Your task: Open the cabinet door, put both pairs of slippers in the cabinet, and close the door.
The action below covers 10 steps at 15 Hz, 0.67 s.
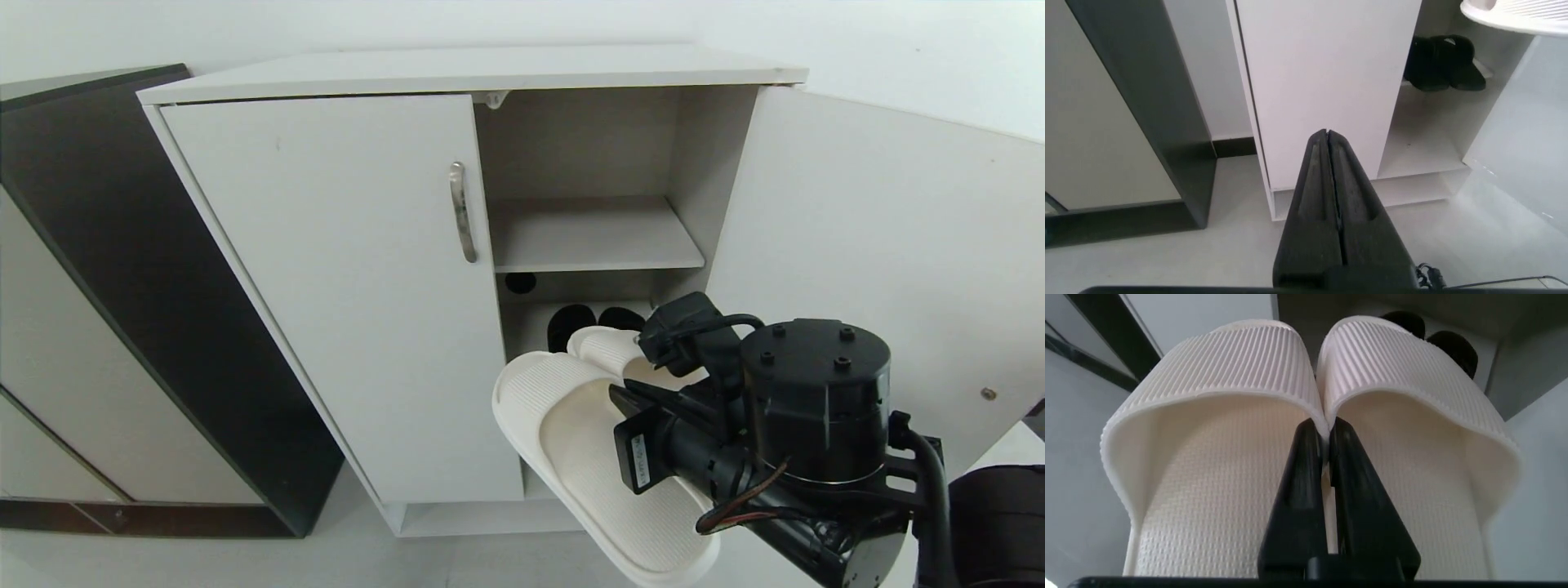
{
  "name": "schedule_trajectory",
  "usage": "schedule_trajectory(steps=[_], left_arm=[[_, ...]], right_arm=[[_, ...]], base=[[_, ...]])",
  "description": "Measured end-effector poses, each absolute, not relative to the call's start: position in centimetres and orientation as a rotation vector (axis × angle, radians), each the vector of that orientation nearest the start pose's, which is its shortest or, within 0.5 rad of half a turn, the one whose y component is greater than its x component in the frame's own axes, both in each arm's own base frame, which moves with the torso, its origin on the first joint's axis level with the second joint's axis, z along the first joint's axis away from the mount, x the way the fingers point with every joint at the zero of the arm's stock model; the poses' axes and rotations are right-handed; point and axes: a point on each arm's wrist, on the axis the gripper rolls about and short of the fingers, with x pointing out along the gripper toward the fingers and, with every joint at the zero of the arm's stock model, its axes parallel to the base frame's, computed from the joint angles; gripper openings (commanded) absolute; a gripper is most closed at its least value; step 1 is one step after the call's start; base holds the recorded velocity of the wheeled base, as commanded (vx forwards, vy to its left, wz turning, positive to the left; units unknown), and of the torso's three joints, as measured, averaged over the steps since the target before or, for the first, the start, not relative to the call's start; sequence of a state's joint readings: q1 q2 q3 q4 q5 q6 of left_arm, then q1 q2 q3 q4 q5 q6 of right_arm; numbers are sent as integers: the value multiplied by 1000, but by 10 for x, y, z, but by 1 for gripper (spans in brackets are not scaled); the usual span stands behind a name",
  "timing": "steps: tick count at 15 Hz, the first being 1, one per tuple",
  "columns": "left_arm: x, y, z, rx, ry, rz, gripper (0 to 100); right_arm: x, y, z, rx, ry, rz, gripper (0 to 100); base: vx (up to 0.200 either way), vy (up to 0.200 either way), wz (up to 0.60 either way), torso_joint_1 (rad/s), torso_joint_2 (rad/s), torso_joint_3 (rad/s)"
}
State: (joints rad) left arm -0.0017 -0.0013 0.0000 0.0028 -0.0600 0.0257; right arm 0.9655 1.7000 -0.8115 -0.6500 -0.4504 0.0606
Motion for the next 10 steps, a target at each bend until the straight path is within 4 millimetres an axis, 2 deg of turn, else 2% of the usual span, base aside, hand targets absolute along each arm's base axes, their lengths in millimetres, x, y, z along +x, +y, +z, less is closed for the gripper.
schedule_trajectory(steps=[3,5,7,10], left_arm=[[-23,-1,75,26,1,-62,0],[-23,-1,75,26,1,-62,0],[-23,-1,75,26,1,-62,0],[-23,-1,75,27,1,-62,0]], right_arm=[[184,244,186,-144,175,498,0],[188,248,195,-150,134,418,0],[191,257,216,-110,91,312,0],[197,270,240,-25,93,262,0]], base=[[0,0,0,0,0,0],[0,0,0,0,0,0],[0,0,0,0,0,0],[0,0,0,0,0,0]])
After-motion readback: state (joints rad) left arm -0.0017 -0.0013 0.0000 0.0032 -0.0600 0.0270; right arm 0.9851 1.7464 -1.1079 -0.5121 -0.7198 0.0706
